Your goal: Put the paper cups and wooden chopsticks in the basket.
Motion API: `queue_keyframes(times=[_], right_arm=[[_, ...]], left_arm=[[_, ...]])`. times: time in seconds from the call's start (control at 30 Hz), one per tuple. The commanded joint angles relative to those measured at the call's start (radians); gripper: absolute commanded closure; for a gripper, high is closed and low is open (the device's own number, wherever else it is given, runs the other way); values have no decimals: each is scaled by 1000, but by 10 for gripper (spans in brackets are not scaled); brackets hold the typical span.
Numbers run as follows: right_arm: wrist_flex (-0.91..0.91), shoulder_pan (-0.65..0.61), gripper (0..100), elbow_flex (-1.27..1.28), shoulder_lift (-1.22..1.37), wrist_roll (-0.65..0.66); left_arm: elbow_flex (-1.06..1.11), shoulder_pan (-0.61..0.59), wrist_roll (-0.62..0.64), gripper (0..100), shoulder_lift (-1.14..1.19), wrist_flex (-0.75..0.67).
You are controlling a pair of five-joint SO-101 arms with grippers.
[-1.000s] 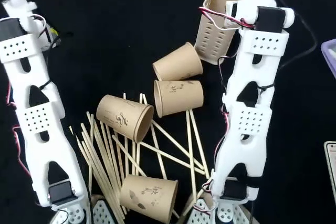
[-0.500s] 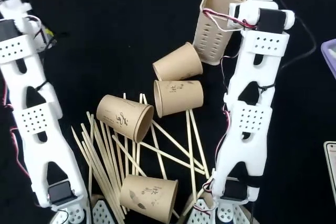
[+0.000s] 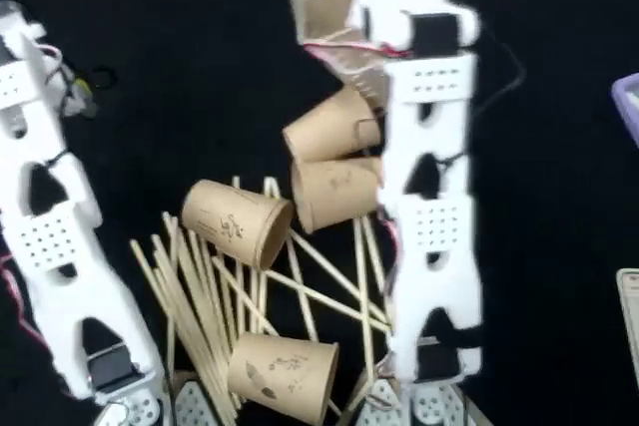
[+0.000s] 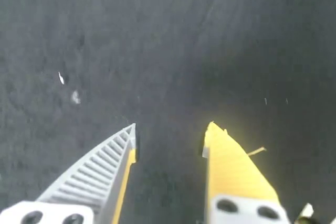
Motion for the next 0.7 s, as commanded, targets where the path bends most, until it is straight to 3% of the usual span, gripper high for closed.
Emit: queue_keyframes(times=[0.0,0.3,0.67], right_arm=[[-6,0,988,-18,-61,-12],[5,138,988,-16,-16,97],[195,247,987,-15,19,149]], left_arm=[[191,82,-6,787,-267,2],[390,249,-3,787,-552,-2],[403,390,75,784,-569,-3]])
